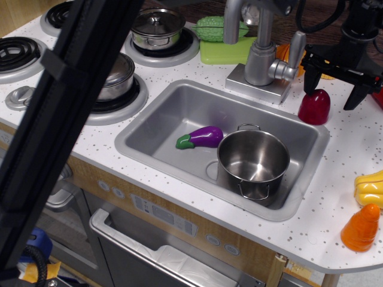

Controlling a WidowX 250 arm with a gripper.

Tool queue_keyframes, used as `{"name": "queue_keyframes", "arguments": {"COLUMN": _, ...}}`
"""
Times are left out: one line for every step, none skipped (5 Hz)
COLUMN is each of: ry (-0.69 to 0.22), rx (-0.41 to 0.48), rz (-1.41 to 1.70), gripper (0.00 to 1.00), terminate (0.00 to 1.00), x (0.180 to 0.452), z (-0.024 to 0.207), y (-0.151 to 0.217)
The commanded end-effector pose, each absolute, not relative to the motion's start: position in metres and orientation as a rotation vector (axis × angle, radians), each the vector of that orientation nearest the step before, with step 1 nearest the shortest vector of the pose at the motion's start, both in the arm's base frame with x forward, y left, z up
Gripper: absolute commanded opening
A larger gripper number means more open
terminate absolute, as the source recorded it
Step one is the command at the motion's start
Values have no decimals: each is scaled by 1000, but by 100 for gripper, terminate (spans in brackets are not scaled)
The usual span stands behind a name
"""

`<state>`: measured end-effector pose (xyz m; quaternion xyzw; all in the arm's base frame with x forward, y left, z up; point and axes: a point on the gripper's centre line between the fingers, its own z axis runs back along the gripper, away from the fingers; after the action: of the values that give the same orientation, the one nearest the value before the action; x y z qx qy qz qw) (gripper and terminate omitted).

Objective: Put sweet potato in pot which is in sink

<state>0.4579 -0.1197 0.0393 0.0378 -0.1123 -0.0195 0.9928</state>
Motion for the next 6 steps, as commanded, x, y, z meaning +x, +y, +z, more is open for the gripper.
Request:
{"name": "queue_keyframes", "arguments": {"ry": -313, "rx": 55, "rz": -36, "gripper": 100, "terminate": 0, "x": 468, "z": 46, "y": -110}}
{"name": "queue_keyframes", "arguments": {"ry": -333, "rx": 28, "rz": -48, "gripper": 100, "terminate": 0, "x": 472, "z": 38, "y": -102}}
{"name": "queue_keyframes", "arguments": {"ry": -355, "rx": 22, "rz": -51, "gripper": 100, "terminate": 0, "x": 471, "z": 32, "y": -100}}
{"name": "queue_keyframes", "arguments": {"ry": -369, "rx": 16, "rz": -35, "gripper": 0, "terminate": 0, "x": 470, "z": 30, "y": -101}}
{"name": "queue_keyframes", "arguments": {"ry": -357, "rx": 48, "rz": -29, "gripper": 0, "terminate": 0, "x": 468, "z": 40, "y": -108}}
{"name": "queue_keyframes", "arguments": {"ry": -324, "rx": 118, "rz": -32, "gripper": 0, "terminate": 0, "x": 459, "z": 63, "y": -120}}
